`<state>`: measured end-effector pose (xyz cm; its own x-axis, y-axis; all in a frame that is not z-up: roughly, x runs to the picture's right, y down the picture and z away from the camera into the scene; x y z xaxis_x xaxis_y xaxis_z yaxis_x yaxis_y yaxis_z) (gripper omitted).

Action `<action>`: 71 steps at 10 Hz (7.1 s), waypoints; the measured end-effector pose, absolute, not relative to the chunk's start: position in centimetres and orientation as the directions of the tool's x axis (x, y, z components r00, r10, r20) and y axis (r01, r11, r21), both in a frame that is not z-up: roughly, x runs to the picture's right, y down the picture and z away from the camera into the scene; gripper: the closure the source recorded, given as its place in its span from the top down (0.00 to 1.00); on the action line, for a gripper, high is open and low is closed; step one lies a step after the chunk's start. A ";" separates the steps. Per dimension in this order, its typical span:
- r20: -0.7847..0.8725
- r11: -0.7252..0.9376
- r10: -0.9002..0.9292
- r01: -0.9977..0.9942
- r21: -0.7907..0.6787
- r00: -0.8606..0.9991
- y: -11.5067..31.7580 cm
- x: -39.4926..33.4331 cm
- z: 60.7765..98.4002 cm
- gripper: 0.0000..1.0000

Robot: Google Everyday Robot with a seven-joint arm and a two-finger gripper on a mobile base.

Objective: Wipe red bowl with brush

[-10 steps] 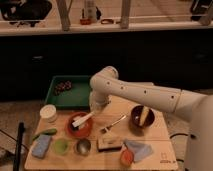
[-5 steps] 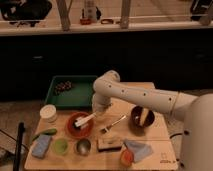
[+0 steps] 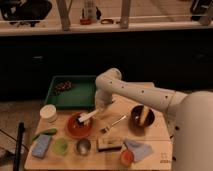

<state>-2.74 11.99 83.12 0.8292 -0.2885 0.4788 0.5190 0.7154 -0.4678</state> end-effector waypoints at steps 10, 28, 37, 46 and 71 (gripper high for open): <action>0.572 0.571 -0.413 0.691 -0.444 0.709 14.2 -9.9 82.7 0.00; 0.518 0.510 -0.491 0.713 -0.481 0.700 11.8 -9.3 84.0 0.00; 0.437 0.589 -0.389 0.584 -0.558 0.811 13.8 -1.1 82.0 0.00; 0.551 0.501 -0.457 0.714 -0.489 0.698 12.6 -7.7 81.2 0.00; 0.531 0.518 -0.443 0.689 -0.506 0.723 14.1 -5.4 83.5 0.00</action>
<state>-5.43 14.10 83.45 0.7226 -0.4427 0.5309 0.6894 0.5180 -0.5064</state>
